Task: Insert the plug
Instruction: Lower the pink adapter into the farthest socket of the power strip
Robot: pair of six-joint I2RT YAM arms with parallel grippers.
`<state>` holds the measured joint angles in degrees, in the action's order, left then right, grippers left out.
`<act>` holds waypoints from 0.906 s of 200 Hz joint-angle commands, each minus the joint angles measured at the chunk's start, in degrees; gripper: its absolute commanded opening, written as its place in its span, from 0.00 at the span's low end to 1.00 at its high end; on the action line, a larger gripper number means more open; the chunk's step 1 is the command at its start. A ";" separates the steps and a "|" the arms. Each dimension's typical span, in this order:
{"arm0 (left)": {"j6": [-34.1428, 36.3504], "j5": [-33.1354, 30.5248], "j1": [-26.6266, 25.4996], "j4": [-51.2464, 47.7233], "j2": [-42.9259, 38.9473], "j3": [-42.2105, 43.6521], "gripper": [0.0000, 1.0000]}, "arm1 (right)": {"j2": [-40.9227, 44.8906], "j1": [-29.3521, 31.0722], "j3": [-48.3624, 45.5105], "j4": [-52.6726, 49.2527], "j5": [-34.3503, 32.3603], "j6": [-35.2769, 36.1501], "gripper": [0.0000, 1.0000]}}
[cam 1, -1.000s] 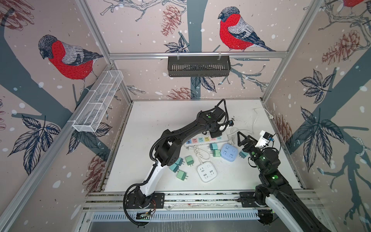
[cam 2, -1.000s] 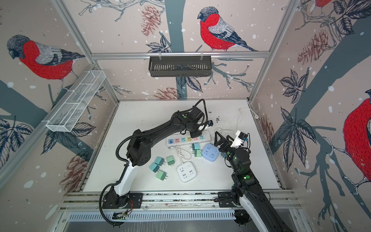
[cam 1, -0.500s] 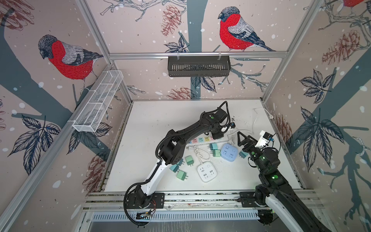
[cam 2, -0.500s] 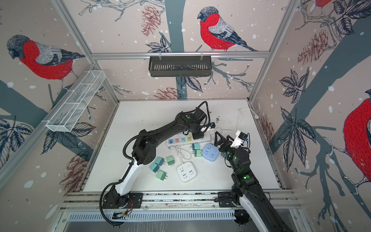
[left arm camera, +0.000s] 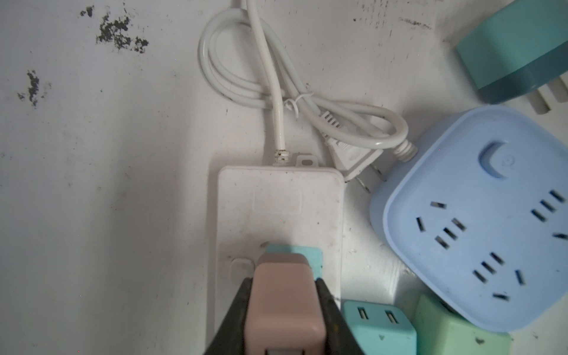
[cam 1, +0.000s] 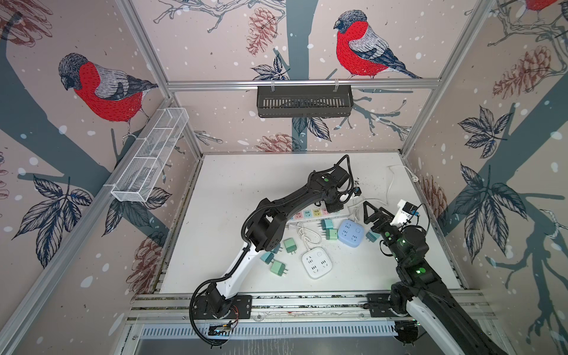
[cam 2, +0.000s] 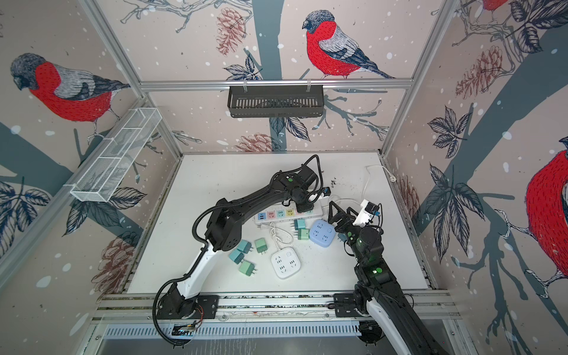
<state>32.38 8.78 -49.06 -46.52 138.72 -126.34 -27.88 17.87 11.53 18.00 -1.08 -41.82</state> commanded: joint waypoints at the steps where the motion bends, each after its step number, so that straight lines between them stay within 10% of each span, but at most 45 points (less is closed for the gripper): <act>1: 1.54 0.88 0.06 -3.02 0.68 -0.21 0.00 | 0.02 0.01 -0.02 0.72 -0.24 -0.19 1.00; 148: 2.49 5.57 1.60 -9.46 4.72 -3.69 0.00 | -0.60 0.04 -0.37 -0.55 -5.39 -3.60 1.00; 166: 2.37 5.02 1.63 -9.29 3.92 -3.66 0.27 | -0.67 0.00 -0.37 -0.88 -5.95 -4.08 1.00; 171: 2.64 5.29 1.65 -9.35 3.56 -3.70 0.89 | -0.73 -0.01 -0.35 -0.86 -5.88 -4.14 1.00; 181: 3.11 6.36 1.64 -9.38 2.58 -3.56 0.99 | -0.77 0.05 -0.35 -0.94 -5.82 -4.10 1.00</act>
<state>33.43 13.61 -47.44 -49.69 142.23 -130.32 -28.53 17.87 11.14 16.67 -5.17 -44.99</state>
